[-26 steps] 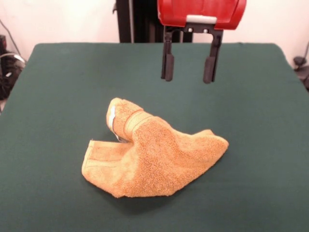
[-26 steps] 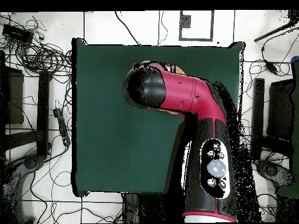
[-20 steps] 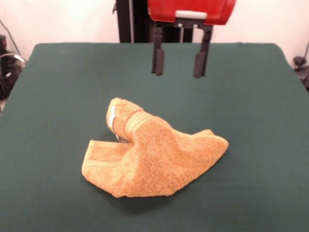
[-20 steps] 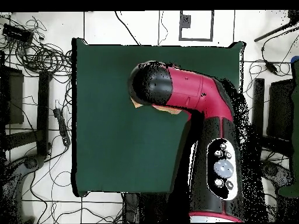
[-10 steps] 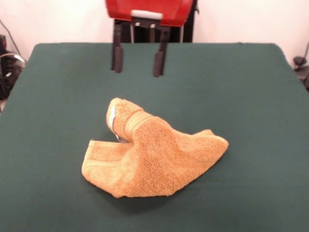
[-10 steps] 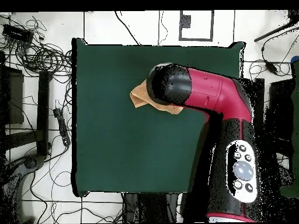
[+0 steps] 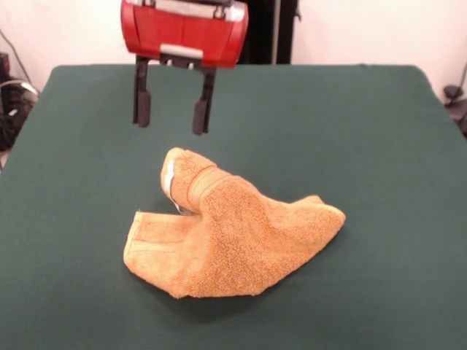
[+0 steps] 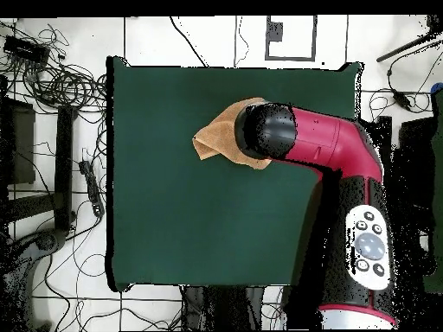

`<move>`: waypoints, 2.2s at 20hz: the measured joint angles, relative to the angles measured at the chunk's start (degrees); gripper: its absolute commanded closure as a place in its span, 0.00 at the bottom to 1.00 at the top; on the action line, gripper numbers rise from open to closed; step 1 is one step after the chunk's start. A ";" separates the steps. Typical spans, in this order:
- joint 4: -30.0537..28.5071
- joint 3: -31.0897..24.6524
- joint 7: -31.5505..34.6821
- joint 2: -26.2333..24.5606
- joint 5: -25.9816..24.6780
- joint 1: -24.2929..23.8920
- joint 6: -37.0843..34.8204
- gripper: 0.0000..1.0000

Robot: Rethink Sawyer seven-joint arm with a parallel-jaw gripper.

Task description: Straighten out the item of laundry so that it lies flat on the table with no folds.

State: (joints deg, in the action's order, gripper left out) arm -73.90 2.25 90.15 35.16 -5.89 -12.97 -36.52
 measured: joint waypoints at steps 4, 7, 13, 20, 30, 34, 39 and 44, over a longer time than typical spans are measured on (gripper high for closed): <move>0.01 -0.01 0.00 -1.06 -0.93 -0.01 0.90 0.00; -0.01 -0.03 0.00 -1.96 -1.02 -0.04 1.58 0.00; -0.23 -0.51 0.00 -3.17 -1.00 -0.32 2.01 0.00; -0.56 -2.43 0.00 -4.03 -0.92 -0.60 2.30 0.00; -1.25 -5.69 0.00 -5.95 -0.55 -1.23 2.80 0.00; -1.39 -6.32 0.00 -6.70 -0.57 -1.39 3.91 0.00; -1.39 -6.56 0.00 -8.44 -0.71 -1.44 6.26 0.00; -1.37 -6.58 0.00 -10.20 -0.83 -1.44 8.44 0.00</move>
State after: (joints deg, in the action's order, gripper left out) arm -75.27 -4.32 90.15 24.96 -6.72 -14.41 -28.08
